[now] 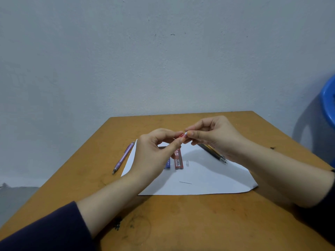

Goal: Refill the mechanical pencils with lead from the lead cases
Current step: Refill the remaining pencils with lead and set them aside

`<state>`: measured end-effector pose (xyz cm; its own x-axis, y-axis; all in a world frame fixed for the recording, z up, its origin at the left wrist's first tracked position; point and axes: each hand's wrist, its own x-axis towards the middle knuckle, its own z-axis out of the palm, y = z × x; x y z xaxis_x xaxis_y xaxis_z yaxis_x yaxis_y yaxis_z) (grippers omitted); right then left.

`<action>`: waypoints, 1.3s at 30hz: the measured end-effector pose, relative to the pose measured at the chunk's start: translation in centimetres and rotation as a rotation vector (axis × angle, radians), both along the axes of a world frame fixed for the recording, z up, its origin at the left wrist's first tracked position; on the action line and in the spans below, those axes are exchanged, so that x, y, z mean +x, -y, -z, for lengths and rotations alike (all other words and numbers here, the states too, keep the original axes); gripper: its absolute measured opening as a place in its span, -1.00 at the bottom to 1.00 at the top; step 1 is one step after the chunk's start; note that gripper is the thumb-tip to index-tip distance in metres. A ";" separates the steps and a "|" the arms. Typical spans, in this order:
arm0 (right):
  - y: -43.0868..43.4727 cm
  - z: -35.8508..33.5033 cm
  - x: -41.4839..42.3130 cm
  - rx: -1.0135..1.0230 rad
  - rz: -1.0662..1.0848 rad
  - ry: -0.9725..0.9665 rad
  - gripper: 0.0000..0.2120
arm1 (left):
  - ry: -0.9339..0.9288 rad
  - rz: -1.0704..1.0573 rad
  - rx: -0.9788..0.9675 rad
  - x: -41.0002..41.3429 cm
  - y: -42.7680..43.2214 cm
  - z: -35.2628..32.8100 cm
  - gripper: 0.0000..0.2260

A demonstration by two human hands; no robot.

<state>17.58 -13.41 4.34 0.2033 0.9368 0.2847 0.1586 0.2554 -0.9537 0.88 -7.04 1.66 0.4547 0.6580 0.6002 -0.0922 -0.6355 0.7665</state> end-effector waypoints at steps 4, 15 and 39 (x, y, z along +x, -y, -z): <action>-0.1 0.4 0.1 0.026 0.002 0.046 -0.91 | 0.019 0.006 -0.001 0.0 0.0 0.1 -0.87; -0.5 0.9 0.9 -0.058 0.087 0.020 -0.90 | 0.044 -0.015 0.028 0.1 -0.7 0.1 -0.86; -0.1 1.5 -0.4 -0.334 0.106 0.755 -0.92 | -0.016 -0.097 0.085 0.0 -2.1 0.3 -0.89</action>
